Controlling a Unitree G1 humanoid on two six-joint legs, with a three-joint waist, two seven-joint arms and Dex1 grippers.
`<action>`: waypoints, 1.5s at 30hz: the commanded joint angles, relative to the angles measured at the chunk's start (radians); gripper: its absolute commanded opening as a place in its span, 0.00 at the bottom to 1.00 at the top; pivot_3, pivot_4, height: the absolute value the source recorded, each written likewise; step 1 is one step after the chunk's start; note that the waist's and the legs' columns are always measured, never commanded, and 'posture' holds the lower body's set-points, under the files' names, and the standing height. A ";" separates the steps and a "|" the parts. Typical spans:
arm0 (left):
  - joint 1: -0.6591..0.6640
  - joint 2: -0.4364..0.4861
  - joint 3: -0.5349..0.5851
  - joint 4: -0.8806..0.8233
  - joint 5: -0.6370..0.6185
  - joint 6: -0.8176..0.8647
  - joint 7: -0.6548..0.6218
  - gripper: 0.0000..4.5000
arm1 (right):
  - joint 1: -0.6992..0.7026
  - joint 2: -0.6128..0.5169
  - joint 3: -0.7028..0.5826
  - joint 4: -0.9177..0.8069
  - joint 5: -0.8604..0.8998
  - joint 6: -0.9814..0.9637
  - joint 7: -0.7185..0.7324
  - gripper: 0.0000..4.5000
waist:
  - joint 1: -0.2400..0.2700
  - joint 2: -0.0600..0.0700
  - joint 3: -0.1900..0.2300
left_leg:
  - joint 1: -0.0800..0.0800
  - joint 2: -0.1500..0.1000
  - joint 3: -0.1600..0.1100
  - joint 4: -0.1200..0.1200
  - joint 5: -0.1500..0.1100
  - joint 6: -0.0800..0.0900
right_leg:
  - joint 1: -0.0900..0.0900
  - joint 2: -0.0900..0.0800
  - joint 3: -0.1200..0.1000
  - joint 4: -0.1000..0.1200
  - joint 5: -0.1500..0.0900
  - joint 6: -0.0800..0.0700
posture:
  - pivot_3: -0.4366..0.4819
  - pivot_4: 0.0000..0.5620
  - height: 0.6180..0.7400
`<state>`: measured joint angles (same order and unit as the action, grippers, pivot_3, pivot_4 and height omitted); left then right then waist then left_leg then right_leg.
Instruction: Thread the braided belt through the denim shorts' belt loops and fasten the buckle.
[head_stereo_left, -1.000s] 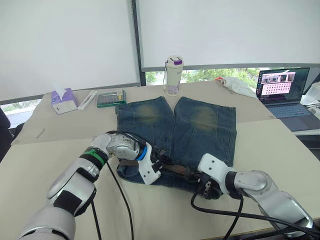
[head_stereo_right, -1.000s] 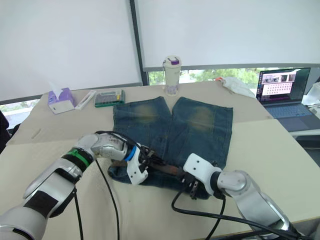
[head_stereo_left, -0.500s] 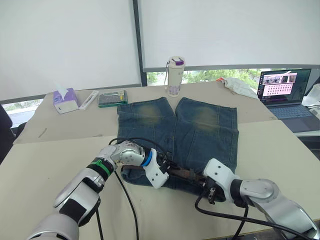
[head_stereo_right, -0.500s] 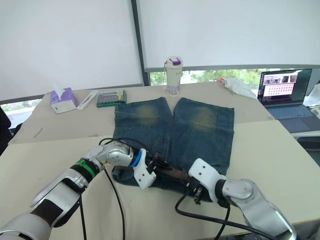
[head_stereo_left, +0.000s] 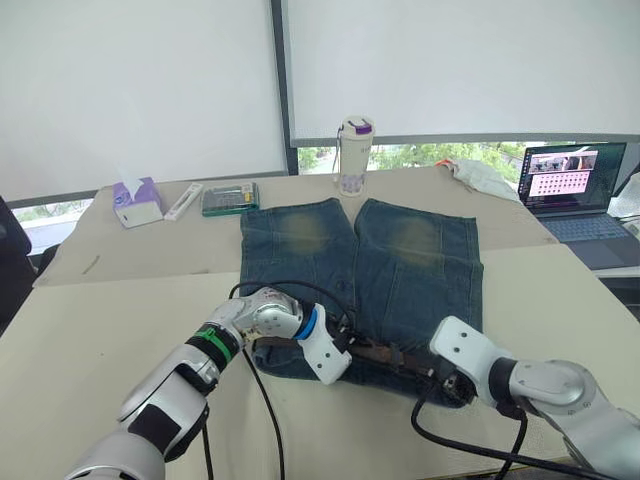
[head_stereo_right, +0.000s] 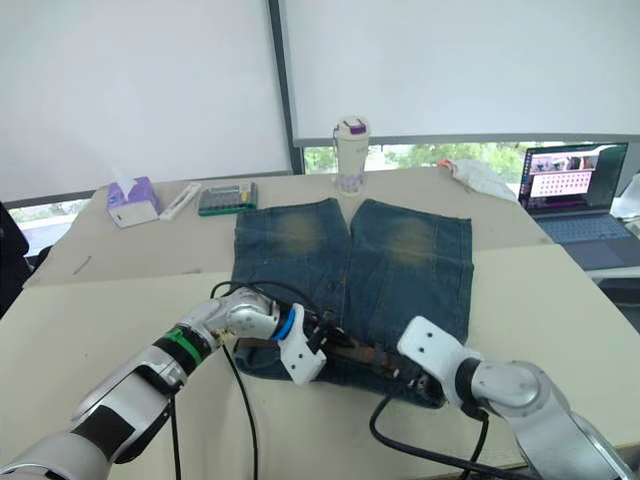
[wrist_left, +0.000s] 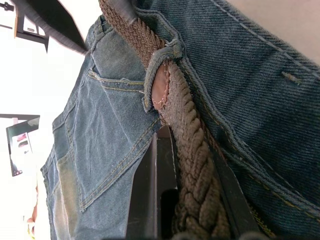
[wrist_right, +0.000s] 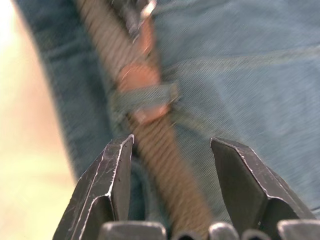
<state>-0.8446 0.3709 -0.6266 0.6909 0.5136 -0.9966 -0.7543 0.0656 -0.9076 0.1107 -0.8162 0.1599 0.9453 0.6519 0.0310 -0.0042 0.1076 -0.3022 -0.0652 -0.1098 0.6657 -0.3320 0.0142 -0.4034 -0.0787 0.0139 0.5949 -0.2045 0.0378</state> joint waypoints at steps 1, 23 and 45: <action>0.009 -0.016 -0.036 0.008 0.027 0.006 -0.006 0.00 | 0.006 -0.017 0.062 0.003 -0.015 -0.006 0.003 0.35 | 0.000 0.000 0.000 | 0.000 0.000 0.000 0.000 0.000 0.000 | 0.000 0.000 0.000 0.000 0.000 0.000 | 0.48 0.27 1.00; -0.060 -0.167 -0.001 0.128 -0.067 -0.020 0.019 0.00 | -0.079 0.133 0.025 0.036 0.002 -0.020 -0.041 0.00 | 0.000 -0.006 -0.003 | 0.001 0.000 -0.001 0.001 0.001 -0.002 | 0.001 0.000 0.001 0.000 0.000 0.001 | 0.48 0.27 1.00; -0.131 -0.086 -0.037 0.219 0.111 -0.058 0.101 0.00 | -0.100 0.294 -0.206 0.046 0.217 0.009 -0.023 0.00 | -0.019 -0.002 -0.002 | 0.000 -0.001 -0.005 -0.001 0.000 -0.001 | -0.002 0.000 0.001 0.000 0.000 0.000 | 0.48 0.27 1.00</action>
<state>-0.9739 0.2902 -0.6173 0.8961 0.5763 -1.0344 -0.6481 -0.0140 -0.6169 -0.0562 -0.6792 0.3229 0.9714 0.6129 0.0122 -0.0067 0.1053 -0.3024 -0.0658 -0.1145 0.6646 -0.3315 0.0132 -0.4049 -0.0784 0.0149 0.5951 -0.2047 0.0383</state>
